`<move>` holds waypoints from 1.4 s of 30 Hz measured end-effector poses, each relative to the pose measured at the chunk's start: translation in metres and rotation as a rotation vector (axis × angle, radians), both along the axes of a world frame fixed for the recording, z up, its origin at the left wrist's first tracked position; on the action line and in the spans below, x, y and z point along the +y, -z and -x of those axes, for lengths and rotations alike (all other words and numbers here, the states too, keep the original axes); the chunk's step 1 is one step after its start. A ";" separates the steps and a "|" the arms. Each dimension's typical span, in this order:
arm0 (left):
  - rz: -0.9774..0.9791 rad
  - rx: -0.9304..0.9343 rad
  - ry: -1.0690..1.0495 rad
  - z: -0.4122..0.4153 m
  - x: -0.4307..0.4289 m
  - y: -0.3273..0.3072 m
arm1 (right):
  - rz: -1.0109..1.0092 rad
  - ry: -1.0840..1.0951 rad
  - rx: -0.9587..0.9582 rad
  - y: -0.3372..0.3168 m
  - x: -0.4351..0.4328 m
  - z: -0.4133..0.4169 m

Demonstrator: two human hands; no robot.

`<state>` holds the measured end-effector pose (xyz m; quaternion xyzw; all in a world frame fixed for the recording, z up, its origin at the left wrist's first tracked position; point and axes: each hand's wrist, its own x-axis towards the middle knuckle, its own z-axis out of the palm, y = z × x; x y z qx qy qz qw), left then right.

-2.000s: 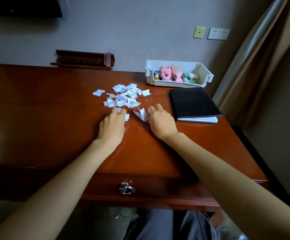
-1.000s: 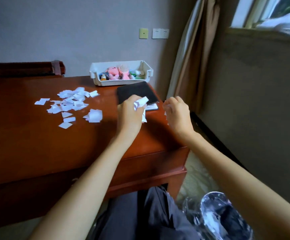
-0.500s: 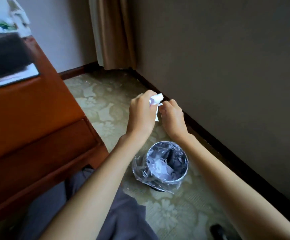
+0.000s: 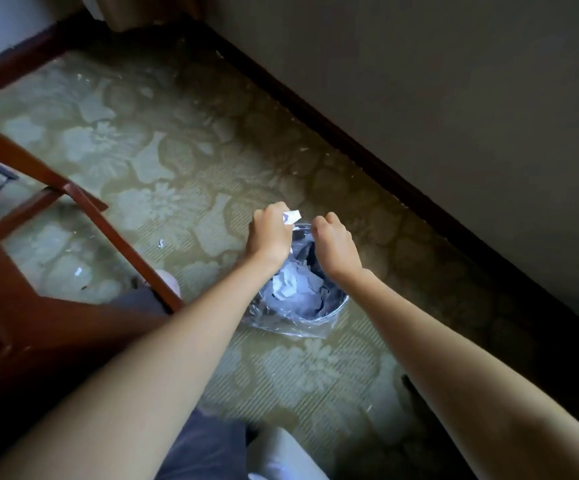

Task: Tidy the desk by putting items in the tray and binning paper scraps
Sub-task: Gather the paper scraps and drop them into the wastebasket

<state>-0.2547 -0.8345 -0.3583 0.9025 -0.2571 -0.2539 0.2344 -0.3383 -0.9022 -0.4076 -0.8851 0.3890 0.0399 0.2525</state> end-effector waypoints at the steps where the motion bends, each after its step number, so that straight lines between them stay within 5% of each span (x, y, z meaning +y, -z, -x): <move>1: -0.038 0.010 0.004 0.000 -0.002 0.013 | -0.012 -0.008 0.018 0.011 -0.001 0.001; 8: -0.205 0.141 -0.050 0.002 -0.006 0.080 | -0.159 -0.033 0.129 0.071 -0.012 0.000; 17: -0.163 0.428 -0.179 0.001 -0.003 0.117 | -0.261 0.065 0.109 0.104 -0.011 -0.008; 24: -0.279 0.417 0.020 -0.003 0.007 0.122 | -0.360 0.105 0.031 0.116 -0.004 -0.011; 31: -0.392 0.276 0.064 -0.010 0.029 0.093 | -0.411 0.091 0.078 0.094 0.009 -0.013; 37: -0.387 0.025 0.101 -0.014 0.044 0.031 | -0.109 -0.144 0.264 0.035 0.021 -0.015; 42: -0.317 -0.177 0.085 -0.022 0.062 -0.047 | 0.096 -0.167 0.163 -0.049 0.034 -0.025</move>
